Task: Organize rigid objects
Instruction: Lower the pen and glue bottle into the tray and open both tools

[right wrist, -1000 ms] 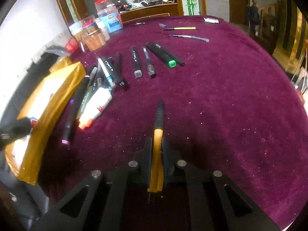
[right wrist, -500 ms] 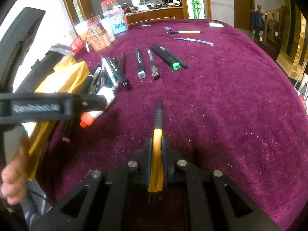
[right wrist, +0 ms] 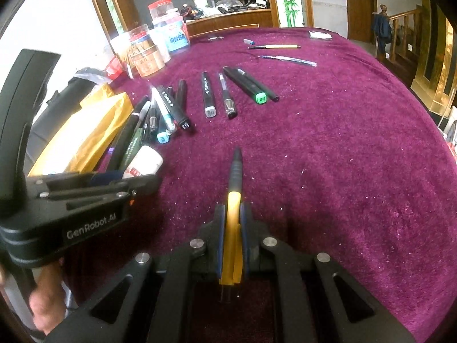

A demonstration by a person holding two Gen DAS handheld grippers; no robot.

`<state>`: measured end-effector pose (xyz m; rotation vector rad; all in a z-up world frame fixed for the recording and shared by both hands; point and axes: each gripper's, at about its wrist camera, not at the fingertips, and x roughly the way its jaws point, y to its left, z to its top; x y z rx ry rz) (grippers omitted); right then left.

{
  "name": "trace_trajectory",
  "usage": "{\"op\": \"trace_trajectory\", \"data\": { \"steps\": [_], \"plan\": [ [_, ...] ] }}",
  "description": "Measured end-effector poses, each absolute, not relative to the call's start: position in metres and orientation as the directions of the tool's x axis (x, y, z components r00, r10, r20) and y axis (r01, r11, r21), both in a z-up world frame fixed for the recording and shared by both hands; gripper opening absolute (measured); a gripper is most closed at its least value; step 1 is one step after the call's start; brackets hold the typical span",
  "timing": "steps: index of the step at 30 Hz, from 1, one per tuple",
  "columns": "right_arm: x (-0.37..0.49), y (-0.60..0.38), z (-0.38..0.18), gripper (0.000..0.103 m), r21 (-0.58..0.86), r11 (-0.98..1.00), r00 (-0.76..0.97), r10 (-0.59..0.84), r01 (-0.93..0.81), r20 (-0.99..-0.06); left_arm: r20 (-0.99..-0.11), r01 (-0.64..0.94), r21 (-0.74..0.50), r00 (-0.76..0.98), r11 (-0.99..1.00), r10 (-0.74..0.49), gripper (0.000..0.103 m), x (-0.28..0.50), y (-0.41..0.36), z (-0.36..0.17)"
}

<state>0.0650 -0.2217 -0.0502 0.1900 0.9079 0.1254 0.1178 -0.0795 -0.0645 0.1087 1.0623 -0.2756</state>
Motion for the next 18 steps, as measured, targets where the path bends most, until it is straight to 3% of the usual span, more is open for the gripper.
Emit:
{"op": "trace_trajectory", "data": {
  "steps": [7, 13, 18],
  "plan": [
    [0.056, -0.222, -0.049, 0.009, 0.321, 0.946, 0.589, 0.28, -0.038, -0.758, -0.824, 0.245, -0.049, 0.539, 0.968, -0.178, 0.026, 0.089, -0.068, -0.039],
    [0.042, -0.195, -0.03, 0.009, 0.329, 0.939, 0.619, 0.32, -0.104, -0.718, -0.792, 0.214, -0.018, 0.593, 0.977, -0.145, 0.026, 0.071, -0.05, -0.016],
    [0.036, -0.163, -0.005, 0.009, 0.353, 0.912, 0.649, 0.4, -0.211, -0.647, -0.777, 0.176, -0.125, 0.595, 0.976, -0.207, 0.026, 0.055, -0.008, 0.01]
  ]
}}
